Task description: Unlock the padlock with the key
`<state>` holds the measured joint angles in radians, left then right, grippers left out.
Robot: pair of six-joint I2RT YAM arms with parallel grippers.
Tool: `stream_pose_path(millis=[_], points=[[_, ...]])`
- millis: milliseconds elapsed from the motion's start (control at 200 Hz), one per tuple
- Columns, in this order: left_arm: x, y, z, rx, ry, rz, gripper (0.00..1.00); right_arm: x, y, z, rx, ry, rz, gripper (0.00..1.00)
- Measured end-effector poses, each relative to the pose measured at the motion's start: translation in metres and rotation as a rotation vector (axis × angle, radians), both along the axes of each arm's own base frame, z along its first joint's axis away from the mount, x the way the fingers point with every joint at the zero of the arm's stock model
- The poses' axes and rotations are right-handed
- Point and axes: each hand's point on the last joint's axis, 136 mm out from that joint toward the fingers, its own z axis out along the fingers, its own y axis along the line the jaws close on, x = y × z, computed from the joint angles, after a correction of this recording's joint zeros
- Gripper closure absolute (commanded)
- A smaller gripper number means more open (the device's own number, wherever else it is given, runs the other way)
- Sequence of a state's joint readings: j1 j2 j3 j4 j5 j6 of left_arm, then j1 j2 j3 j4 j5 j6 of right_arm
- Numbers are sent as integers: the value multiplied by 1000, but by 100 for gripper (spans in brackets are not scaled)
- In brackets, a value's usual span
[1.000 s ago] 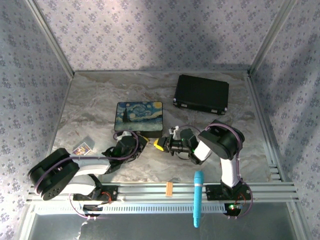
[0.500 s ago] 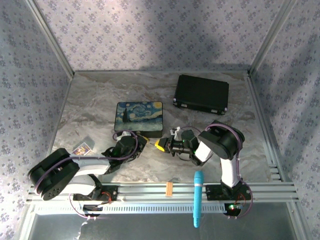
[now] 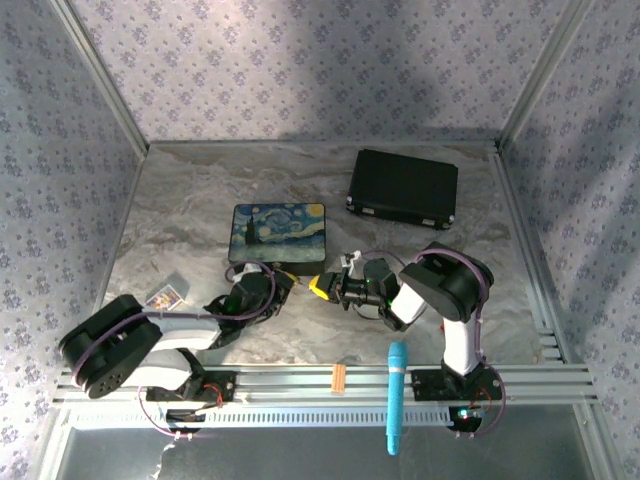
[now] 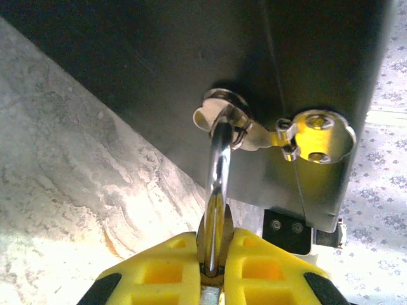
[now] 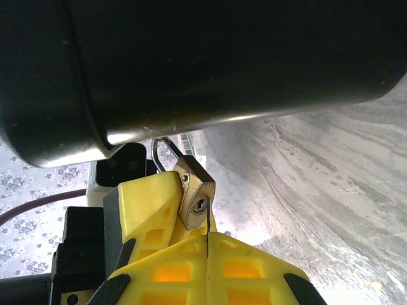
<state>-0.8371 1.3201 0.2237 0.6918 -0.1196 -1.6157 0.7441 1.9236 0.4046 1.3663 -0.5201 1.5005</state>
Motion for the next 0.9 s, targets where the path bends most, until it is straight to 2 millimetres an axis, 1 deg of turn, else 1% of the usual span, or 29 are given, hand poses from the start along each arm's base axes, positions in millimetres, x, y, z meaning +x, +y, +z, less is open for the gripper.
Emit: stream_pose_path(millis=[345,570,720,790,830,900], points=[[5,-3,-2,-49,-4,18,100,3,2,4,8,-9,-1,100],[5,-5,-1,-65,0,20,100,1,-5,0,-4,-2,-12,100],[5,-5,-1,-70,2,22,100,3,-7,8,6,-24,-22,100],[5,-4,-3,-58,6,18,100,5,-8,9,7,-31,-25,100],[5,-5,-4,-33,12,10,97,5,-8,8,6,-31,-25,100],[6,-7,-6,19,23,-6,95,5,-9,8,3,-37,-25,100]])
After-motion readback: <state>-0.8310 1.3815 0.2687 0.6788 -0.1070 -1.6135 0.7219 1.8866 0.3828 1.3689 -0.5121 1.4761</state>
